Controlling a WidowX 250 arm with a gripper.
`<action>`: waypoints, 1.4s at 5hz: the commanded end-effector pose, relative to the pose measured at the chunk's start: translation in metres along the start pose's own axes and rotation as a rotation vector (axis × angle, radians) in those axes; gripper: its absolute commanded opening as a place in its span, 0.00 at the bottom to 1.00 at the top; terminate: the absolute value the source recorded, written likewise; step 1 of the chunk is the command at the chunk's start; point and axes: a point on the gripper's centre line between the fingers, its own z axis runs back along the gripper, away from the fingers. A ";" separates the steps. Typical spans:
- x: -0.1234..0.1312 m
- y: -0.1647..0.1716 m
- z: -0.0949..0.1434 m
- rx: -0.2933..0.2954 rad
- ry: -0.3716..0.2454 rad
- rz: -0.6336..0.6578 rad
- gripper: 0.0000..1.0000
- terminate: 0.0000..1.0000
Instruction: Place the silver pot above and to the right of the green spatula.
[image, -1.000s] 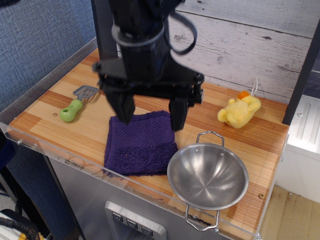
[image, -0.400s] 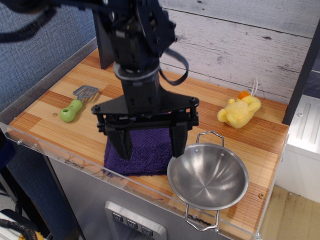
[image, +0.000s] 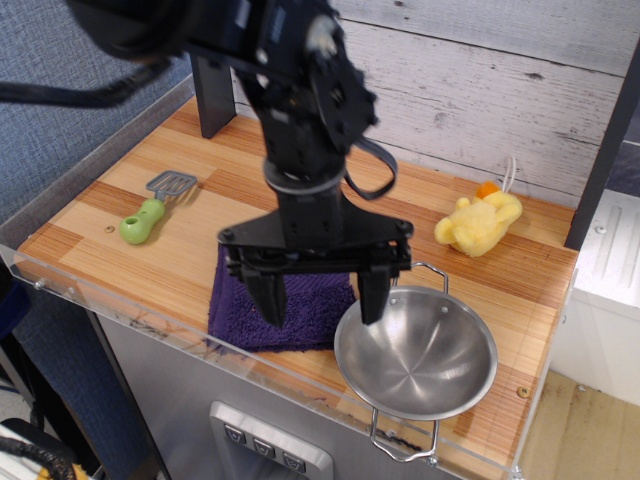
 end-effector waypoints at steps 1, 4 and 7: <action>0.005 -0.021 -0.018 0.020 -0.014 -0.030 1.00 0.00; 0.007 -0.027 -0.037 0.050 -0.040 -0.061 0.00 0.00; 0.006 -0.020 -0.023 0.046 -0.078 -0.086 0.00 0.00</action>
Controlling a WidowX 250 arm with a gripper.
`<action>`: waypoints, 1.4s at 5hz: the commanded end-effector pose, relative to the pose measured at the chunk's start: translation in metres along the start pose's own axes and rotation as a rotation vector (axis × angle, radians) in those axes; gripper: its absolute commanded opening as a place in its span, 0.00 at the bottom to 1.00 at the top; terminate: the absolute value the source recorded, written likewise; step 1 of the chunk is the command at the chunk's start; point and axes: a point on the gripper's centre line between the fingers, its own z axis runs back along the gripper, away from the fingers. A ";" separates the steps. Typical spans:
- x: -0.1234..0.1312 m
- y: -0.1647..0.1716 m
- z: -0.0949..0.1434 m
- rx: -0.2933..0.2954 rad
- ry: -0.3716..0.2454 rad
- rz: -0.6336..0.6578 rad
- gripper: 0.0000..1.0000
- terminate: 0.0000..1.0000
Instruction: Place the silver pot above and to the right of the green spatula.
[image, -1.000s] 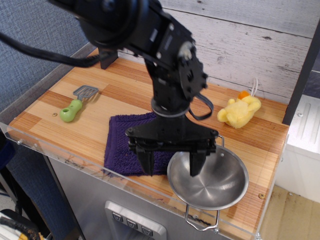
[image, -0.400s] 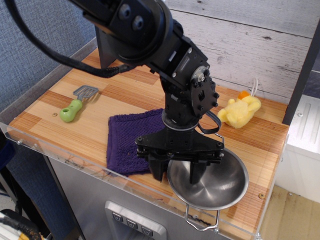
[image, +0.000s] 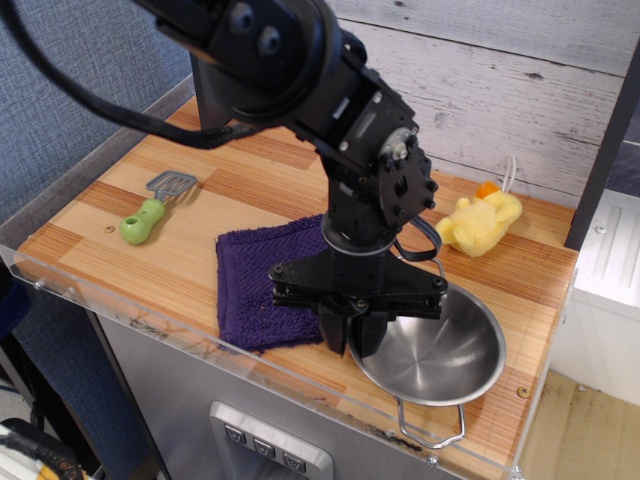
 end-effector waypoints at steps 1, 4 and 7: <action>0.004 -0.005 0.022 -0.046 -0.035 -0.069 0.00 0.00; 0.025 0.004 0.087 -0.147 -0.146 -0.189 0.00 0.00; 0.099 0.079 0.122 -0.122 -0.240 -0.034 0.00 0.00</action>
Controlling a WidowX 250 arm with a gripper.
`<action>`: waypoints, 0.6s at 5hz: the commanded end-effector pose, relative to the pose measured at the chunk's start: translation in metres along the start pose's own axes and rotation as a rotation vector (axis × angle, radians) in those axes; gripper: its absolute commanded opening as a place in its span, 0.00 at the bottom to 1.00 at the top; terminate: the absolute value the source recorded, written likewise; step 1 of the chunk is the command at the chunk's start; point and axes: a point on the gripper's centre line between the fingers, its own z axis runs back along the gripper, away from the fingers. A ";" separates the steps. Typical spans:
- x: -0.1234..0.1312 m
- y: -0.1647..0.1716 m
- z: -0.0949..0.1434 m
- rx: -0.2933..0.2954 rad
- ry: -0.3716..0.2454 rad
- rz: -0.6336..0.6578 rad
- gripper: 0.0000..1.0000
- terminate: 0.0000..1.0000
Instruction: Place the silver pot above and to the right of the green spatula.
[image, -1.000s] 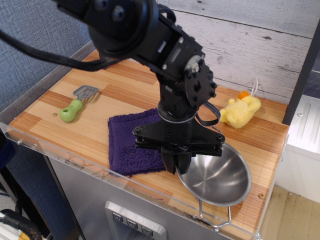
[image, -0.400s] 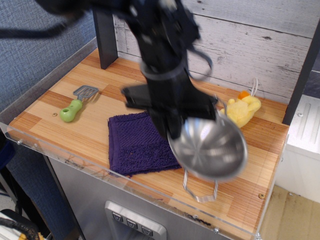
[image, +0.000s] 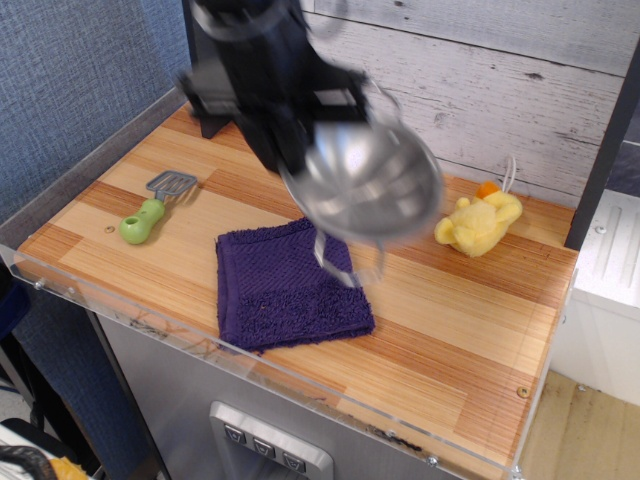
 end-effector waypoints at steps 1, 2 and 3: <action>0.050 0.048 0.003 0.033 -0.041 0.105 0.00 0.00; 0.066 0.067 -0.013 0.043 -0.022 0.148 0.00 0.00; 0.075 0.074 -0.038 0.053 0.023 0.139 0.00 0.00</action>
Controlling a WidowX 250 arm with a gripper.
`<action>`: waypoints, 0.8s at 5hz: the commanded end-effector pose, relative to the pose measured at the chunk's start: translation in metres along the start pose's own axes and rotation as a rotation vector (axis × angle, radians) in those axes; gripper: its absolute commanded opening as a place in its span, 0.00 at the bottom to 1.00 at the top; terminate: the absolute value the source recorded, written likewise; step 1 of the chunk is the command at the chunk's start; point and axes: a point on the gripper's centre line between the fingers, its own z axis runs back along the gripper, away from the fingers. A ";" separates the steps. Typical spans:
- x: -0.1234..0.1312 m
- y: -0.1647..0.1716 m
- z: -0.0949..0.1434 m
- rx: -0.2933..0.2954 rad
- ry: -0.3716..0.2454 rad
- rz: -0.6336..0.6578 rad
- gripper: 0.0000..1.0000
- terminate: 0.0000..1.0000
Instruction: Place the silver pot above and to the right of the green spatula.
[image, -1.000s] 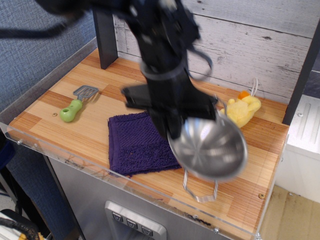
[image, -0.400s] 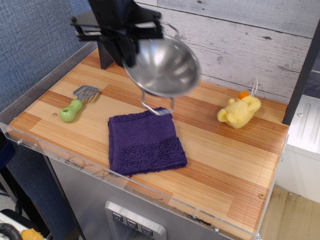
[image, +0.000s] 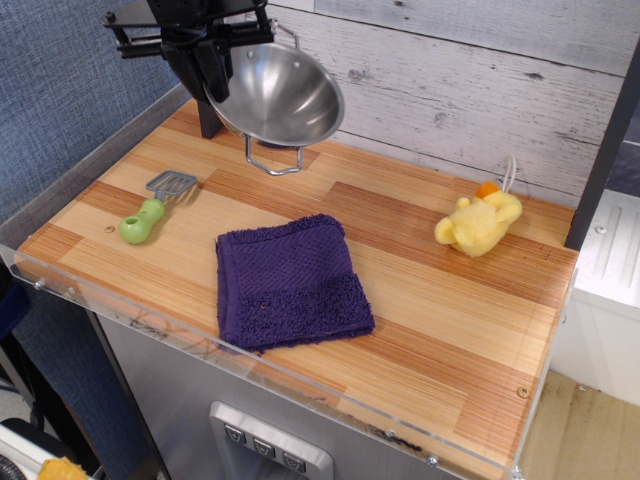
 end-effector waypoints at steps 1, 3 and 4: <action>0.022 0.012 -0.028 0.025 0.023 -0.014 0.00 0.00; 0.033 0.032 -0.045 0.047 0.030 0.001 0.00 0.00; 0.033 0.032 -0.052 0.046 0.027 -0.016 0.00 0.00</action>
